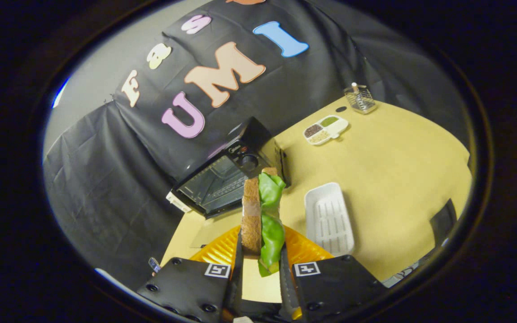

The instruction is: Open the toaster oven, put the food inside, and close the toaster oven door.

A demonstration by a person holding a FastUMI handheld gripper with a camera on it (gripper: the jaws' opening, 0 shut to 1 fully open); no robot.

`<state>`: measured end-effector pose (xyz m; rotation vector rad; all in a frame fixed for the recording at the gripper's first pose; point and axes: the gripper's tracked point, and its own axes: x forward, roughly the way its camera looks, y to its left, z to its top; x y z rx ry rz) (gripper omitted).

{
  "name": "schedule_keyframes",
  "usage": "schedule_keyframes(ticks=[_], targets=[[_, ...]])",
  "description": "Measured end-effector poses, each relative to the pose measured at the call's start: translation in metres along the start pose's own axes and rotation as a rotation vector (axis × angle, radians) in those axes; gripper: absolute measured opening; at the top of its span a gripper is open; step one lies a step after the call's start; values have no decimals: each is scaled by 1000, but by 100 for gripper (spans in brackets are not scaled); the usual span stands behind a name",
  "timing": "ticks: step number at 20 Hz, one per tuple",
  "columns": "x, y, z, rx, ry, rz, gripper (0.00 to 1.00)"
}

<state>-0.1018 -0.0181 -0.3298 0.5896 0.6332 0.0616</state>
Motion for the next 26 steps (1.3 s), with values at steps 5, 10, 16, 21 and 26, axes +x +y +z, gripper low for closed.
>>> schedule_keyframes(ticks=[5, 10, 16, 21, 26], targets=[[33, 43, -23, 50, 9, 90, 37], [78, 92, -46, 143, 33, 205, 37], [123, 146, -57, 301, 31, 305, 37], [151, 178, -55, 428, 1, 346, 36], [191, 173, -54, 417, -24, 257, 37]])
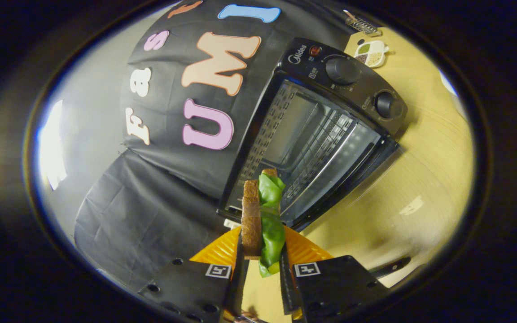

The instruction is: Open the toaster oven, put the food inside, and close the toaster oven door.

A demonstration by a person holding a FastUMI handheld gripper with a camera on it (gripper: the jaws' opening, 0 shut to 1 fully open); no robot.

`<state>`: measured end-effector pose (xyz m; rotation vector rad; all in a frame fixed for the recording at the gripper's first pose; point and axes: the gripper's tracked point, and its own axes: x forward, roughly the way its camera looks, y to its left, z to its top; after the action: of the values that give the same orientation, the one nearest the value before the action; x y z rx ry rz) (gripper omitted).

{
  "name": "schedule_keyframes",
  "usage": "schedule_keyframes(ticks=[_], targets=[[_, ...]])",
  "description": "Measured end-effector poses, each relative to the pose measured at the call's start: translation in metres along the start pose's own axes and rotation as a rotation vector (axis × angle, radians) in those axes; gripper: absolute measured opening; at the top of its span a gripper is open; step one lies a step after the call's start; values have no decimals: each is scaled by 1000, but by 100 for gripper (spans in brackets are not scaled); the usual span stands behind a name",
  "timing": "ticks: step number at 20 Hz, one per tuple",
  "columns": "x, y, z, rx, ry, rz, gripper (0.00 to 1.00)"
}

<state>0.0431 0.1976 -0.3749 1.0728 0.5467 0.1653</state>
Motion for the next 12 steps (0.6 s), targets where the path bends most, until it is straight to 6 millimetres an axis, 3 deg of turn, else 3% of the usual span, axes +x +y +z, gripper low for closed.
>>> schedule_keyframes(ticks=[10, 12], targets=[[69, -9, 50, 34, -187, -54, 36], [80, -22, 63, -22, -229, -108, 36]])
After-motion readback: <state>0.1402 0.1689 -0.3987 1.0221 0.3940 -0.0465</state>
